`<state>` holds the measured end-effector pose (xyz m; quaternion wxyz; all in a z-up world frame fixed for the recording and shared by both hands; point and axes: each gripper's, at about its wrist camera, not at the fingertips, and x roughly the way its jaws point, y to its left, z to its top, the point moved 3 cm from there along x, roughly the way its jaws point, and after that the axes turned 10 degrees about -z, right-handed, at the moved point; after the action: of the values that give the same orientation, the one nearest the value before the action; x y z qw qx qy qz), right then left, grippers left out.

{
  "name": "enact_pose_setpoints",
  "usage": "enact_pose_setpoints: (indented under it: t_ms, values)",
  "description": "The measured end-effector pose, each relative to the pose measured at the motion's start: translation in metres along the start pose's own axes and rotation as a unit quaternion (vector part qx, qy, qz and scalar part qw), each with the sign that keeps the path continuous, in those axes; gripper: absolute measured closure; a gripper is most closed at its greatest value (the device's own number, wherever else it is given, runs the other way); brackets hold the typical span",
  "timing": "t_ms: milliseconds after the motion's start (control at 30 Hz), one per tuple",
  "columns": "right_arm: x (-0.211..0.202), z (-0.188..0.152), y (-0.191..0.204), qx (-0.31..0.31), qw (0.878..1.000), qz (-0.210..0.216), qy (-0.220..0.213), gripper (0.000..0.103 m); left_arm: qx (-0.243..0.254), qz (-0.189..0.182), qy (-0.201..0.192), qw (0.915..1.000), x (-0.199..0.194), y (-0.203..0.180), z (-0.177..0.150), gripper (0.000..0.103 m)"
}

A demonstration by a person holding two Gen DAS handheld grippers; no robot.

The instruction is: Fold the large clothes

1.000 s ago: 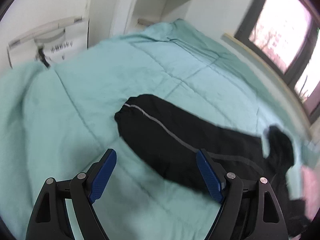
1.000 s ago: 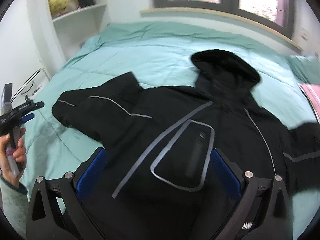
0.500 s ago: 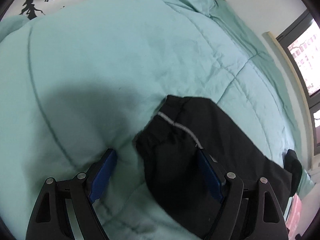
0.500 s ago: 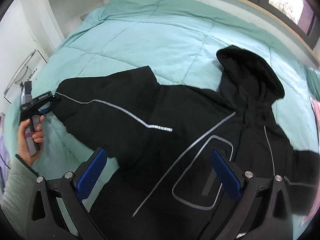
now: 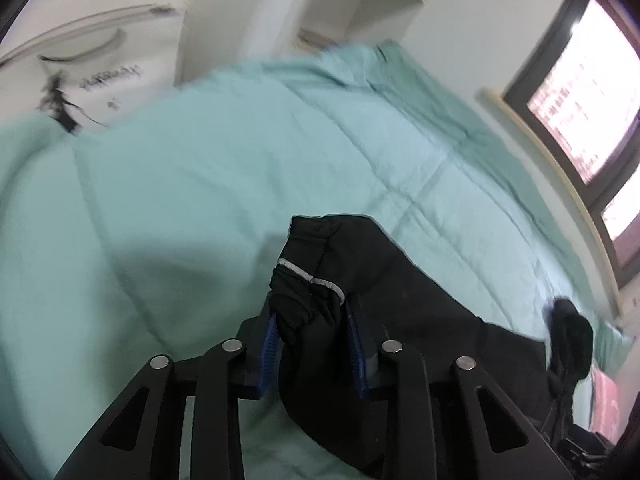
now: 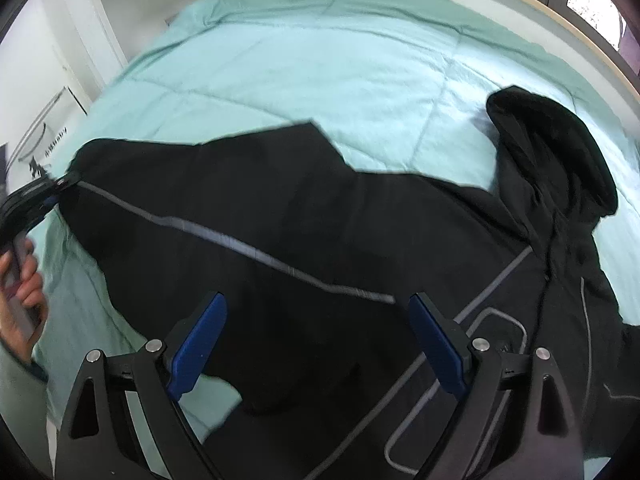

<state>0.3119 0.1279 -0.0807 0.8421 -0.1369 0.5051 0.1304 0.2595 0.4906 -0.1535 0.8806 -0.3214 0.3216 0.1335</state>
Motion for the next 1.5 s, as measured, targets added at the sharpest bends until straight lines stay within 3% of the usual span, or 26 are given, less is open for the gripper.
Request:
enact_pose_setpoints:
  t_ms: [67, 167, 233, 333, 467, 500, 567, 700, 767, 933, 1000, 1067, 1133, 1200, 1333, 1433, 1500]
  values:
    - [0.010, 0.006, 0.005, 0.004, 1.000, -0.009, -0.014, 0.012, 0.006, 0.033, -0.016, 0.9993, -0.013, 0.011, 0.007, 0.072]
    - [0.044, 0.009, 0.018, 0.002, 1.000, -0.021, -0.002, 0.015, -0.004, 0.042, 0.011, 0.9991, -0.002, 0.024, 0.004, 0.073]
    - [0.075, 0.003, 0.030, -0.011, 0.999, -0.026, 0.026, 0.028, 0.013, 0.056, 0.021, 0.9981, 0.003, 0.024, -0.002, 0.073]
    - [0.108, -0.005, 0.041, -0.027, 0.997, -0.036, 0.057, 0.029, 0.034, 0.040, 0.012, 0.9985, -0.011, 0.009, -0.005, 0.074]
    - [0.102, -0.001, 0.034, -0.029, 0.997, -0.019, 0.063, 0.029, 0.077, 0.017, -0.002, 0.9969, -0.038, -0.036, -0.005, 0.074]
    - [0.097, -0.001, 0.028, -0.019, 0.998, -0.009, 0.066, 0.029, 0.090, 0.002, -0.007, 0.9959, -0.048, -0.053, -0.008, 0.074]
    - [0.083, -0.001, 0.011, 0.007, 0.997, 0.009, 0.071, 0.029, 0.116, -0.036, -0.005, 0.9926, -0.063, -0.090, -0.019, 0.085]
    - [0.051, -0.010, -0.036, 0.046, 0.997, 0.011, 0.065, 0.029, 0.175, -0.106, 0.020, 0.9786, -0.072, -0.171, -0.051, 0.087]
    - [0.037, -0.018, -0.063, 0.066, 0.996, 0.001, 0.062, 0.029, 0.208, -0.139, 0.038, 0.9675, -0.068, -0.217, -0.073, 0.089]
    - [0.013, -0.045, -0.145, 0.139, 0.988, -0.018, 0.072, 0.029, 0.247, -0.163, 0.072, 0.9524, -0.054, -0.279, -0.110, 0.092]
    - [0.006, -0.057, -0.172, 0.167, 0.983, -0.022, 0.079, 0.029, 0.263, -0.142, 0.080, 0.9510, -0.049, -0.287, -0.120, 0.091]
    - [-0.001, -0.069, -0.194, 0.190, 0.978, -0.022, 0.088, 0.029, 0.252, -0.122, 0.088, 0.9560, -0.042, -0.278, -0.120, 0.090]
    - [-0.001, -0.077, -0.208, 0.205, 0.974, -0.021, 0.091, 0.029, 0.203, -0.090, 0.105, 0.9694, -0.032, -0.242, -0.110, 0.082]
    - [0.001, -0.088, -0.221, 0.214, 0.972, -0.025, 0.097, 0.029, 0.164, -0.037, 0.106, 0.9800, -0.026, -0.201, -0.099, 0.079]
    - [0.012, -0.104, -0.219, 0.214, 0.969, -0.026, 0.119, 0.029, 0.108, 0.064, 0.073, 0.9895, -0.027, -0.109, -0.060, 0.079]
    - [0.022, -0.109, -0.202, 0.201, 0.971, -0.027, 0.130, 0.029, 0.014, 0.062, 0.053, 0.9965, -0.032, -0.037, -0.033, 0.079]
    - [0.029, -0.107, -0.187, 0.188, 0.972, -0.026, 0.136, 0.029, -0.041, 0.057, 0.043, 0.9966, -0.032, 0.000, -0.023, 0.079]
